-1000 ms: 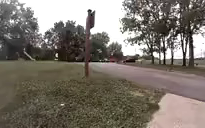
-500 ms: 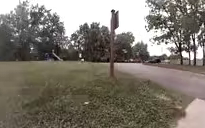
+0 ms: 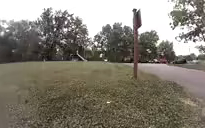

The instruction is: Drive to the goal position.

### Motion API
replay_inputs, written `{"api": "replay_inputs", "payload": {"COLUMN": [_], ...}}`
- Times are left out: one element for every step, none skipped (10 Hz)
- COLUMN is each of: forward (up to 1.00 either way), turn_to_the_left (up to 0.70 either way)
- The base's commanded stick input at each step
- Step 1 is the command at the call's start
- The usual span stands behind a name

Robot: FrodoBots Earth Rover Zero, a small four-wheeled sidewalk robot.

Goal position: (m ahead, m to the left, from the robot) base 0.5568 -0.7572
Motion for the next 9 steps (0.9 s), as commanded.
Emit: {"api": "replay_inputs", "payload": {"forward": [0.0, 0.0, 0.0, 0.0, 0.0, 0.0, 0.0, 0.0, 0.0], "turn_to_the_left": [0.7, 0.7, 0.7, 0.7, 0.7, 0.7, 0.7, 0.7, 0.7]}}
